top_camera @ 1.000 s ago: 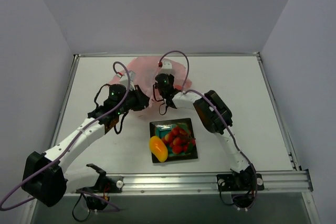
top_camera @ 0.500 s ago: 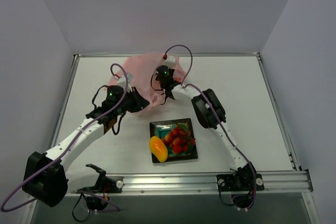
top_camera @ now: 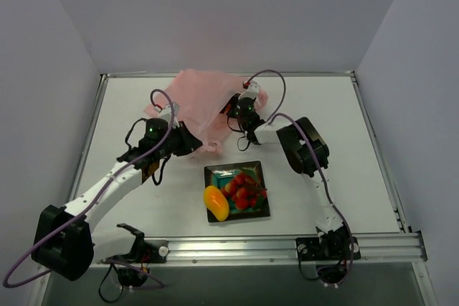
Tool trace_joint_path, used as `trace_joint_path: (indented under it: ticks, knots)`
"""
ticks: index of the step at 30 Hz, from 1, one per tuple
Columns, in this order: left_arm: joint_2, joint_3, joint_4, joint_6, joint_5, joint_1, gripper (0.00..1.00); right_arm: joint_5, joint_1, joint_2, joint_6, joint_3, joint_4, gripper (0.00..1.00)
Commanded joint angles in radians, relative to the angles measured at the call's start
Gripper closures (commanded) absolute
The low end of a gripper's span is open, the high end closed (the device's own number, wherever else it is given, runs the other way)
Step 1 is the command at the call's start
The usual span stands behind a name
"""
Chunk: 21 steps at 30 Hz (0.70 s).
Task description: Take the fake fruits out of the plastic bag
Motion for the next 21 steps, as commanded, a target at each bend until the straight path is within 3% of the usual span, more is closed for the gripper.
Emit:
trace_joint_path:
  ticks: [1,5,13,21]
  knots:
    - [0.016,0.018,0.063,-0.016,0.006,0.009,0.98,-0.125,0.008,-0.192,-0.022,-0.17,0.193,0.8]
    - [0.048,0.026,0.107,-0.027,-0.012,0.005,0.98,-0.207,0.034,-0.297,-0.005,-0.295,0.181,0.81]
    - [0.125,0.087,0.21,-0.071,-0.029,0.003,0.98,-0.196,0.112,-0.541,0.039,-0.568,0.21,0.8]
    - [0.113,0.113,0.207,-0.063,-0.059,0.008,0.98,0.034,0.224,-0.857,-0.042,-0.747,0.048,0.8]
